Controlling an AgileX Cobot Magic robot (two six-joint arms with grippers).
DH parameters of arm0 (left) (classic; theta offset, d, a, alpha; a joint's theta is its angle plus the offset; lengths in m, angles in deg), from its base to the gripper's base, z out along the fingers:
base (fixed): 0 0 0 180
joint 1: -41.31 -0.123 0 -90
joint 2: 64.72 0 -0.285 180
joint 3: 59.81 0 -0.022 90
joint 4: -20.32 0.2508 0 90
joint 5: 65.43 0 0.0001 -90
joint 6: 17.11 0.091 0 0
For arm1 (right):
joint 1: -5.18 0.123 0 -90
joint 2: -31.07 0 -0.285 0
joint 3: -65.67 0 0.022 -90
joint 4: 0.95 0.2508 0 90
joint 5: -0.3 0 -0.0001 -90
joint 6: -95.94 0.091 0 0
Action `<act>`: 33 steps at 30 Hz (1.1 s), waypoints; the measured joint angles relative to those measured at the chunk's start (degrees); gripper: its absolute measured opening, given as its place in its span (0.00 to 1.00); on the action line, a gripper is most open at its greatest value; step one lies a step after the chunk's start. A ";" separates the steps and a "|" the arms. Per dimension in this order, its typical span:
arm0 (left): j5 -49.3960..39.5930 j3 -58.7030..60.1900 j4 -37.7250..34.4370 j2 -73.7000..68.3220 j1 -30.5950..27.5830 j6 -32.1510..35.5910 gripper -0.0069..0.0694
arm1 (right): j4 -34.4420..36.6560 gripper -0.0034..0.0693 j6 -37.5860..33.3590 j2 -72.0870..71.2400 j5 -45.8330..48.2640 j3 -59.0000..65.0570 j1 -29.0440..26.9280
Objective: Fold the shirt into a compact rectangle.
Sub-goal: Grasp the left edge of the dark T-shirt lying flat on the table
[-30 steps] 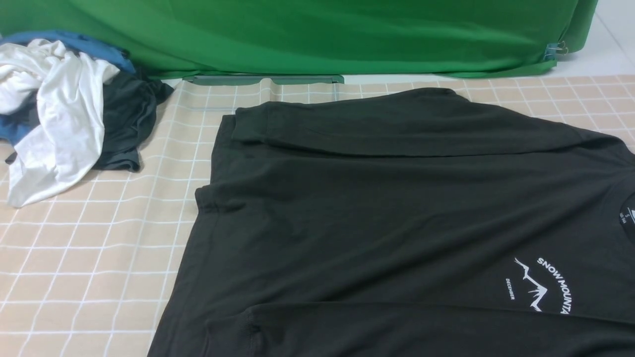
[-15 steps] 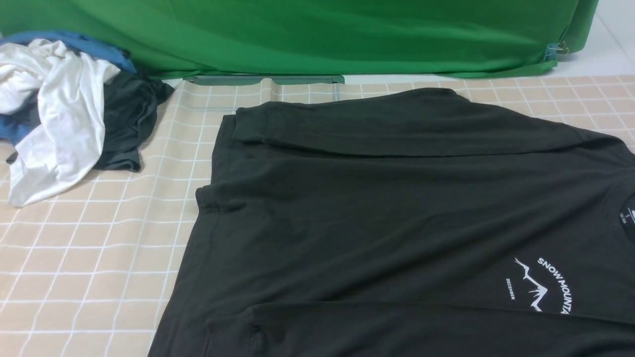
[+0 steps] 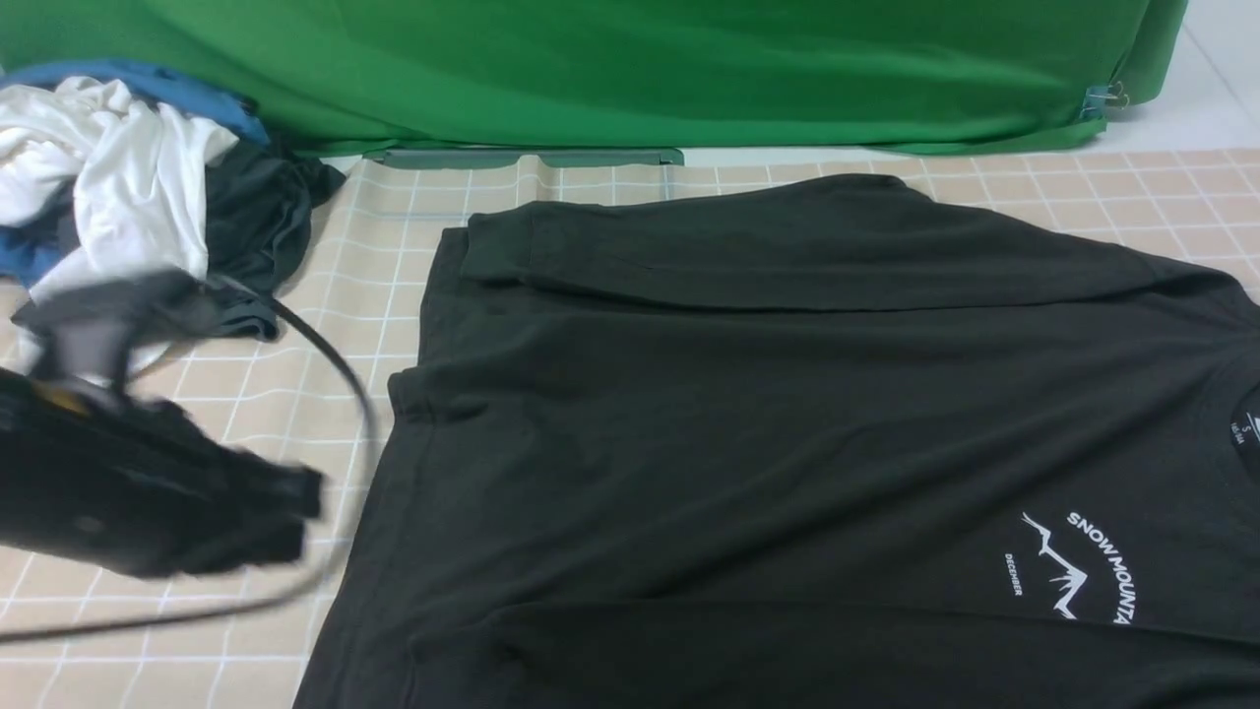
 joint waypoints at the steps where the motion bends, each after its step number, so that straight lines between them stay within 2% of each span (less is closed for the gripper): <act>1: 1.36 0.64 1.44 -1.52 3.13 -2.26 0.11 | 0.23 0.10 -0.05 0.88 0.13 0.29 0.74; 6: 4.77 1.00 11.18 -8.65 13.83 -13.84 0.12 | 1.56 0.11 -0.11 2.92 -0.72 0.99 3.57; 11: 9.71 1.00 14.38 -13.44 17.01 -15.56 0.16 | 2.12 0.12 -0.18 3.08 -2.53 1.11 4.35; 19: 12.93 1.00 14.85 -19.16 17.21 -15.92 0.58 | 2.23 0.13 -0.18 3.08 -3.41 1.17 4.42; 23: 14.02 1.00 14.19 -20.28 17.21 -14.81 0.67 | 2.23 0.14 -0.18 3.08 -3.54 1.17 4.42; 26: 14.07 1.00 11.84 -20.54 17.21 -11.29 0.65 | 2.23 0.15 -0.18 3.08 -4.48 1.17 4.42; 29: 13.74 1.00 10.17 -21.32 17.21 -8.93 0.57 | 2.30 0.15 -0.18 3.08 -5.57 1.17 4.42; 33: 12.83 0.35 9.73 -22.08 17.21 -7.91 0.33 | 2.30 0.16 -0.18 3.08 -6.39 1.17 4.42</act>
